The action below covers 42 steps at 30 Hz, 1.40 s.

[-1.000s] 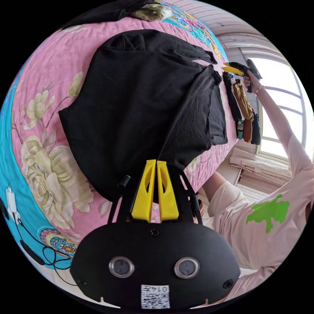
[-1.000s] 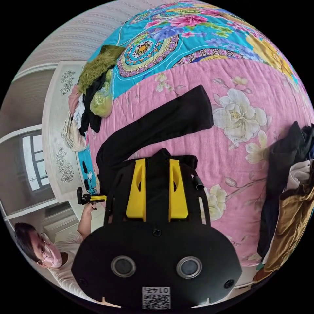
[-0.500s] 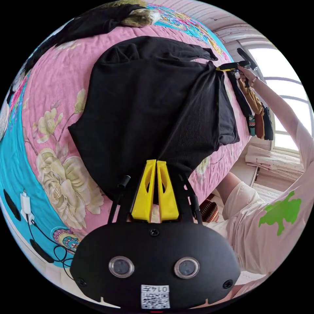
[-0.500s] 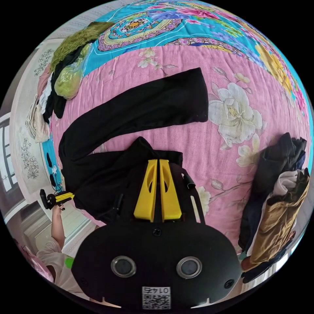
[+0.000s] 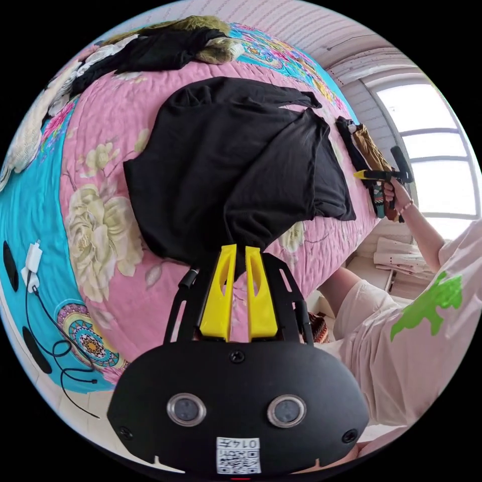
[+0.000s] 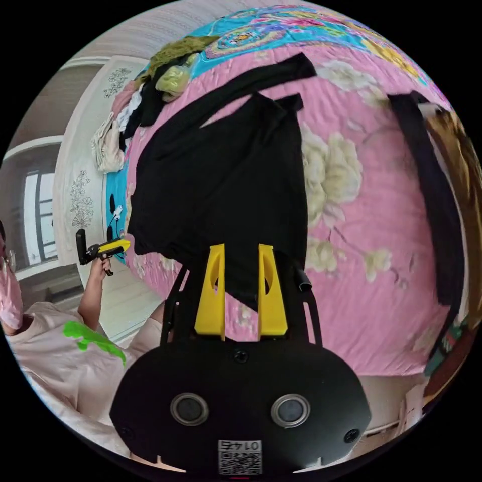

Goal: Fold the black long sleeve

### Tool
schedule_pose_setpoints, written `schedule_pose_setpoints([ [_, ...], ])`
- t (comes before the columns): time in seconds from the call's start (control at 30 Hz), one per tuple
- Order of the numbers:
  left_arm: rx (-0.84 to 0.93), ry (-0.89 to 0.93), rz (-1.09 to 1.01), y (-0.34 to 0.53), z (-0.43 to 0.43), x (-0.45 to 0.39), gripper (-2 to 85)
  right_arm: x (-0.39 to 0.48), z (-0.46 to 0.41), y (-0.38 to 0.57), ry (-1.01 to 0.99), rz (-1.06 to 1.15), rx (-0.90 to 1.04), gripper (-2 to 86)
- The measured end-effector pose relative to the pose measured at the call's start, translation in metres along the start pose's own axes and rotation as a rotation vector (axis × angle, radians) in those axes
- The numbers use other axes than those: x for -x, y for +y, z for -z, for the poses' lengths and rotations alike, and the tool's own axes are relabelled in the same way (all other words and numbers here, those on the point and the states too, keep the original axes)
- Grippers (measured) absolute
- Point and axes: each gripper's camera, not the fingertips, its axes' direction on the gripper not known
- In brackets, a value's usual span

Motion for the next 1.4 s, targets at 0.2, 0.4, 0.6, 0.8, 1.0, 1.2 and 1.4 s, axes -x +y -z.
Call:
schedule_pose_setpoints([
  [0.2,0.06,0.016,-0.017,-0.01,-0.016,-0.018,1.3,-0.048,-0.037,0.078,0.024,-0.36,-0.047,10.2],
  [0.4,0.077,0.038,-0.009,-0.02,-0.009,-0.026,-0.6,-0.065,-0.04,0.103,-0.043,-0.383,-0.078,1.4],
  [0.6,0.086,0.022,-0.041,-0.031,0.007,-0.036,-0.8,-0.089,-0.027,0.122,0.058,-0.39,-0.067,0.1],
  [0.8,0.061,0.053,-0.071,-0.051,0.031,-0.049,-0.4,-0.081,-0.001,0.13,-0.072,-0.292,-0.146,2.1],
  [1.0,-0.046,-0.057,-0.148,-0.113,0.073,-0.064,3.9,-0.046,0.033,0.073,-0.23,-0.043,-0.234,11.9],
  [1.2,-0.094,-0.225,-0.218,-0.204,0.094,-0.077,5.9,-0.012,0.061,-0.011,-0.135,0.113,-0.256,12.5],
  [1.4,-0.079,-0.389,-0.206,-0.269,0.104,-0.076,6.1,0.004,0.091,-0.066,0.03,0.107,-0.288,11.5],
])
